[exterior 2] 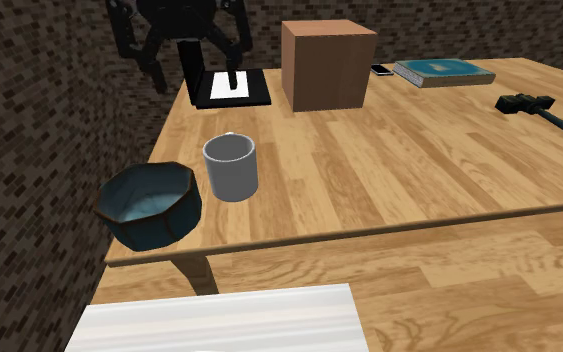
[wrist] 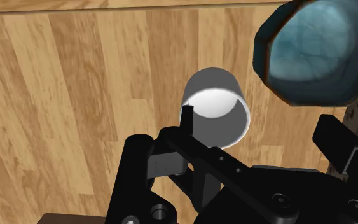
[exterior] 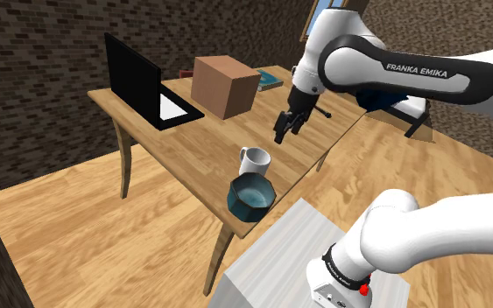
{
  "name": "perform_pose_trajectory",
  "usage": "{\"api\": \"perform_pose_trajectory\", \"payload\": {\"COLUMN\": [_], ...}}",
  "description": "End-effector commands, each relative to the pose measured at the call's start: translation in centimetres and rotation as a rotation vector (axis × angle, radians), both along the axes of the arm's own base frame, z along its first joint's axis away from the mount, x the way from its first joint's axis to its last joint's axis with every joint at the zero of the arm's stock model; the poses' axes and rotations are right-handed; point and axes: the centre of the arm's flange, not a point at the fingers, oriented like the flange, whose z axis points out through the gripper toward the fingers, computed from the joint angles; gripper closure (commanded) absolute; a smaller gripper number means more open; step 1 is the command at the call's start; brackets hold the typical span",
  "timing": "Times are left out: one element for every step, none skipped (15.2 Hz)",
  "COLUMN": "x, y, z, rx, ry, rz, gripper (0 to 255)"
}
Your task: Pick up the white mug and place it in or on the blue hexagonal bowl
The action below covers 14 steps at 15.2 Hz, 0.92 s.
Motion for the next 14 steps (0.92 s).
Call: {"api": "perform_pose_trajectory", "payload": {"x": [1.2,1.7,2.3,2.9,3.5,4.1,4.7,5.2,5.8,6.4,6.8,6.8,6.8,6.8], "y": [0.3,0.4,0.6,0.9,1.1,1.3,1.5,1.7,1.9,2.2,2.4,2.4,2.4,2.4], "z": [-2.3,-3.5,-4.6,-5.8,-6.9,-8.1,-9.2,-10.4,-11.5,-12.7,-13.6,-14.1,-14.6,-15.2], "rx": [0.006,0.009,0.012,0.015,0.018,0.021,0.023,0.026,0.029,0.032,0.034,0.034,0.034,0.034], "ry": [-0.003,-0.003,-0.003,-0.003,-0.003,-0.003,-0.003,-0.003,-0.003,-0.003,-0.003,-0.003,-0.003,-0.003], "rz": [0.005,0.008,0.011,0.013,0.016,0.018,0.021,0.024,0.026,0.029,0.031,0.031,0.031,0.031], "gripper": [0,0,0,0,0,0,0,0,0,0,0,0,0,0]}}
